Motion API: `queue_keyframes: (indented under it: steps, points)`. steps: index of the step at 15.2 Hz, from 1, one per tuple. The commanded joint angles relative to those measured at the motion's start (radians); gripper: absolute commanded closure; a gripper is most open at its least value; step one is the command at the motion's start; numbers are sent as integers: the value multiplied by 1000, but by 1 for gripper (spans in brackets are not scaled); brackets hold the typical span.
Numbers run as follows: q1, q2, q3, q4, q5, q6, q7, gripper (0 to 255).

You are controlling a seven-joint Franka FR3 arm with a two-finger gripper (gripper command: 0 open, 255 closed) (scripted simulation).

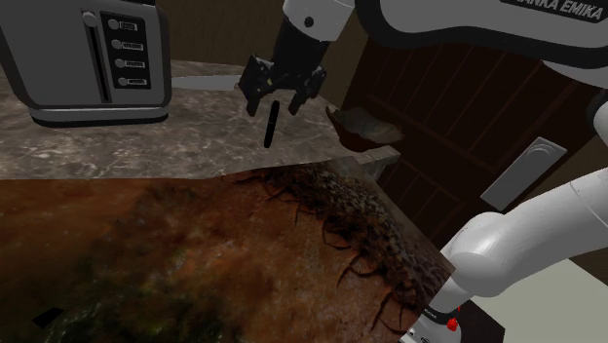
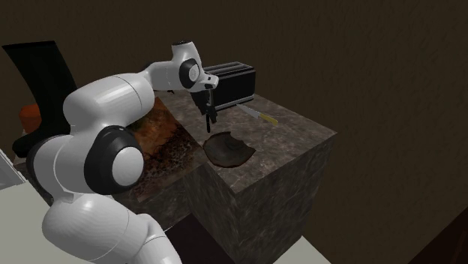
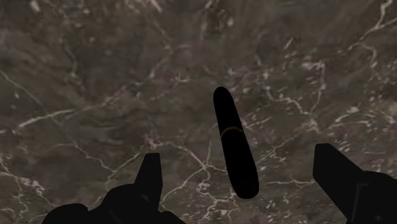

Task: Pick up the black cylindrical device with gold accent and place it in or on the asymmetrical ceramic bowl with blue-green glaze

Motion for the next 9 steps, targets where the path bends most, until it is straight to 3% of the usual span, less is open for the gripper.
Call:
queue_keyframes:
  steps: [1,2,9]
  points:
    - [0,0,0,0,0,0,0,0]
    - [0,0,0,0,0,0,0,255]
    - [0,0,0,0,0,0,0,255]
